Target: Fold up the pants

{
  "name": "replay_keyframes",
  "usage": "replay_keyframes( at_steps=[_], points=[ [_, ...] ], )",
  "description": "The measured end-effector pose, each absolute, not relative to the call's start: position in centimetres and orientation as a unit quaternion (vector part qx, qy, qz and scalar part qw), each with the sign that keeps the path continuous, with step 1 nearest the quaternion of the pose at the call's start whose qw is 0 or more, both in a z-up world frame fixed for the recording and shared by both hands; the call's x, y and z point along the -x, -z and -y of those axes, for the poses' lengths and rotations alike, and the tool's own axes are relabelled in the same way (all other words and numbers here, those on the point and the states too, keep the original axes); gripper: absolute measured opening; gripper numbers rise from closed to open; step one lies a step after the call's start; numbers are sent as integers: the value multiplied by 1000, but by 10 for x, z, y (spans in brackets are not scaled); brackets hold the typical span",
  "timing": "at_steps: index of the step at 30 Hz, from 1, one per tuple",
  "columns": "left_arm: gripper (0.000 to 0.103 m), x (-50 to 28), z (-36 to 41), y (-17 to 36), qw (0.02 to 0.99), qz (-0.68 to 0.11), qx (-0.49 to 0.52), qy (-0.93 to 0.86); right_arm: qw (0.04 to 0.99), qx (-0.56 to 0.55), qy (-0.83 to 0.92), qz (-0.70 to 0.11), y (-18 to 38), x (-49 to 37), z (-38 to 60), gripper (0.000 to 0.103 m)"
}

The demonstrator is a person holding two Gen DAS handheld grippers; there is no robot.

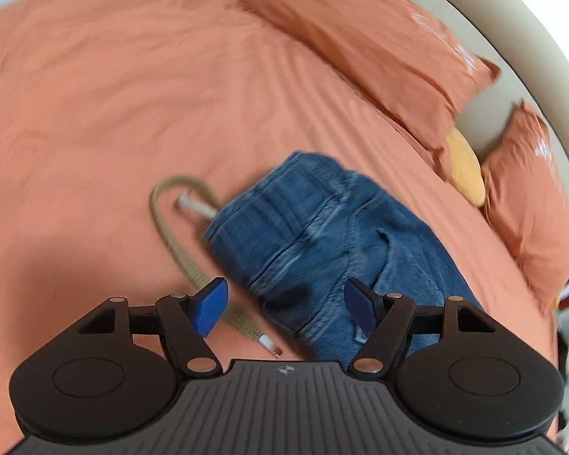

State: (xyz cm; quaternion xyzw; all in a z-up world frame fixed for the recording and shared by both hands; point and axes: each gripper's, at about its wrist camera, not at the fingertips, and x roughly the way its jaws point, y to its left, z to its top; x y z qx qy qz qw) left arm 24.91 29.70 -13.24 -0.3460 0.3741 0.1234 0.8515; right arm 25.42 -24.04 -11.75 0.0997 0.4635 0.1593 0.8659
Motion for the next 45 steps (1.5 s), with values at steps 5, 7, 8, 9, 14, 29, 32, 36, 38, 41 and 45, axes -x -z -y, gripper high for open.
replay_keyframes(
  at_steps=[5,7,8,9,14,29,32,36,38,41,45],
  points=[
    [82,-255,-310,166,829,-346,421,-124,861,-92,-181,-466,123,-245,186,60],
    [82,-261,-315,175,821,-339,440,-128,861,-84,-194,-463,123,-245,165,60],
    [82,-265,-317,178,819,-337,446,-126,863,-72,-201,-458,121,-243,153,60],
    [80,-268,-320,181,818,-336,450,-125,867,-58,-208,-450,120,-243,144,59],
    [54,-283,-323,177,825,-346,427,-130,886,16,-229,-402,112,-241,104,54],
    [19,-314,-268,71,902,-368,136,-179,886,42,-239,-395,84,-240,91,7],
    [16,-326,-276,113,877,-416,114,-212,875,-8,-228,-428,102,-250,90,7],
    [17,-327,-291,165,858,-447,117,-224,863,-27,-216,-456,132,-254,85,7],
    [17,-325,-282,168,866,-441,82,-222,862,-30,-213,-458,135,-255,84,7],
    [31,-323,-285,162,862,-450,81,-220,857,-44,-210,-468,130,-258,86,18],
    [54,-311,-295,138,866,-444,89,-211,861,-63,-208,-459,119,-247,105,39]
  ],
)
